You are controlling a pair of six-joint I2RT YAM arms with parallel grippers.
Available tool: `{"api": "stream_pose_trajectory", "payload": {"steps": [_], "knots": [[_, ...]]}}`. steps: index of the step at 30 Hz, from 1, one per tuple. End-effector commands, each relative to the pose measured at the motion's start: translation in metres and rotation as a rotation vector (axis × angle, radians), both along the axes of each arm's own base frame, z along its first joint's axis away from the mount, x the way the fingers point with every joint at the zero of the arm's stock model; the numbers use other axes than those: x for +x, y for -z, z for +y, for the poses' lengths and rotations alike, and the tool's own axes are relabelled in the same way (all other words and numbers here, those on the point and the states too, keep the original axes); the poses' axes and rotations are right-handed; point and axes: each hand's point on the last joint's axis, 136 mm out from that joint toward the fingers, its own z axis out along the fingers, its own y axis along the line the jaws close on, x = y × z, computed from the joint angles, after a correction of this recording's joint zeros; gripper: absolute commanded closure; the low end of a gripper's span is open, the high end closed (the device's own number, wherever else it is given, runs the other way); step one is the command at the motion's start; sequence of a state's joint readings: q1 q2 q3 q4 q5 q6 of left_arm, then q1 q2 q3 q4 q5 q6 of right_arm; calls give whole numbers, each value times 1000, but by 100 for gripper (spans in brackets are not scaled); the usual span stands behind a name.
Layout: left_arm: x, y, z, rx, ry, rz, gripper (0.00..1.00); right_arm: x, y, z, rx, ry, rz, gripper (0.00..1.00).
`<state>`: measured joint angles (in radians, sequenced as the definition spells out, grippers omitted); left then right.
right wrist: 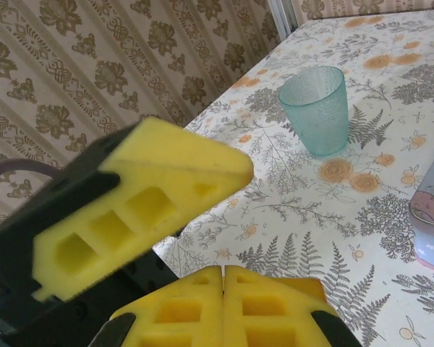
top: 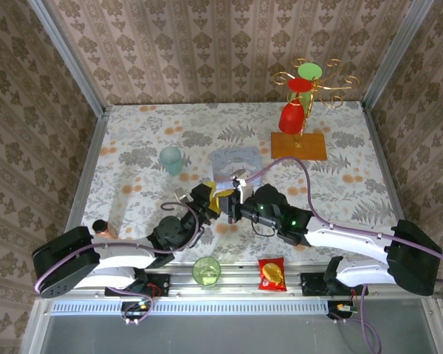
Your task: Unlock a padlock with a key
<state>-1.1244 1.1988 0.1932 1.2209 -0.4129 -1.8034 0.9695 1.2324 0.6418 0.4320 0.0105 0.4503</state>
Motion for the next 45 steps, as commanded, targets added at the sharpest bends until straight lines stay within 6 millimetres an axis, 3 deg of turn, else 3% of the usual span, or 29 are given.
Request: {"api": "stream_pose_trajectory", "payload": {"steps": [1,5,9,19,25,28,29,30,33,36,37,40,45], "knots": [[0,-12,5,-36,-7,-32,42,-4,0,-1,17,-4,0,100],[0,-8,5,-26,-10,-29,52,-5,0,-3,8,-3,-1,100],[0,-8,6,-10,-13,-41,69,-6,-2,-7,13,4,-5,100],[1,2,7,56,-22,-35,77,-8,-1,-12,17,11,-2,100],[0,7,9,103,-21,-22,87,-9,-1,-15,18,14,-3,100],[1,9,11,123,-25,-22,99,-10,-4,-15,25,11,-3,100],[1,8,12,130,-25,-29,100,-10,-3,-15,24,8,0,98],[1,6,12,144,-29,-46,100,-10,-5,-15,28,5,4,89],[4,-7,14,242,-25,-155,100,-5,-6,-30,93,29,52,43],[4,-19,6,490,79,-258,100,1,-16,-50,260,-38,150,22],[1,-24,5,588,104,-318,100,0,-23,-54,306,-84,175,17],[-6,-44,6,735,138,-477,100,-10,-39,-58,348,-190,174,17],[-18,-69,-6,741,239,-672,100,-24,-74,-56,446,-276,95,21]]}}
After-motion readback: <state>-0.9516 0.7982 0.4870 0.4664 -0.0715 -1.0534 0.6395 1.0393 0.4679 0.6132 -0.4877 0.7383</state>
